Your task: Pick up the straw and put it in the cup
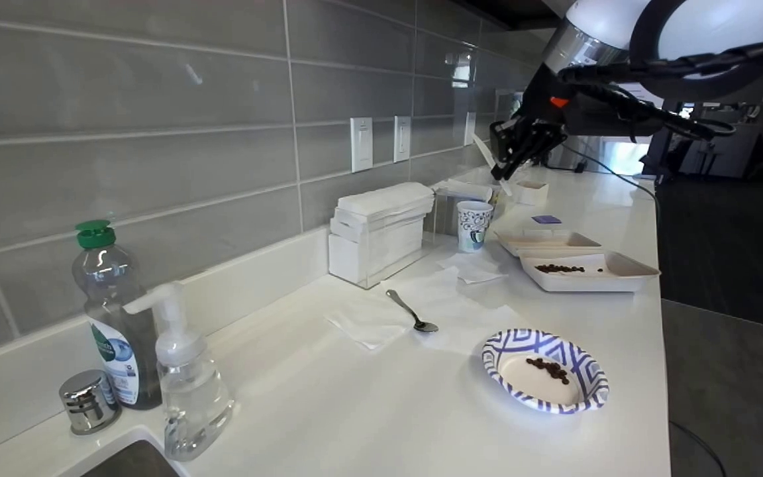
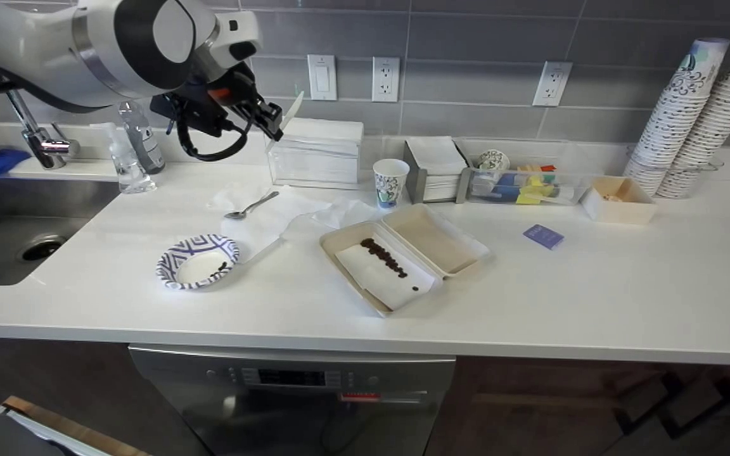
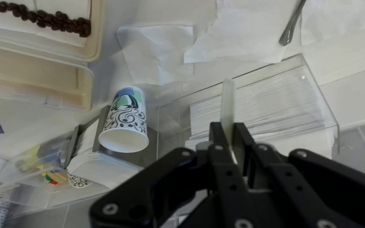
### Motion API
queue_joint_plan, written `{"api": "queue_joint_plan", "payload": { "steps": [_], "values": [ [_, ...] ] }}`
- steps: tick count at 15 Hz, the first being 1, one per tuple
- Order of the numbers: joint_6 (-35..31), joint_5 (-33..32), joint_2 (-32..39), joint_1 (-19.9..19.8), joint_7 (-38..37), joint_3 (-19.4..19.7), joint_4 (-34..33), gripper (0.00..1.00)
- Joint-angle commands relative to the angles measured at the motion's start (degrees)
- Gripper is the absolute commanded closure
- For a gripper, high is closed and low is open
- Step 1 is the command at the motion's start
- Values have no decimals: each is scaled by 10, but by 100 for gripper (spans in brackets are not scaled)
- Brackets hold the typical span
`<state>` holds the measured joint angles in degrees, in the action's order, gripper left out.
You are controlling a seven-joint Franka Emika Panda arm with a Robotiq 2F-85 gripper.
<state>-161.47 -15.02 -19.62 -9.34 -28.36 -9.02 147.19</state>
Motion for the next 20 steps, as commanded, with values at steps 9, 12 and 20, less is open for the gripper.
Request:
{"api": "queue_joint_plan", "payload": {
  "steps": [9,12,20],
  "values": [
    [-124,-294,221,-206,-215,-65,-204,97],
    [-118,-400,276,-192,-305,-45,-267,97],
    [-78,-626,405,-129,-540,23,-402,97]
  ]
}}
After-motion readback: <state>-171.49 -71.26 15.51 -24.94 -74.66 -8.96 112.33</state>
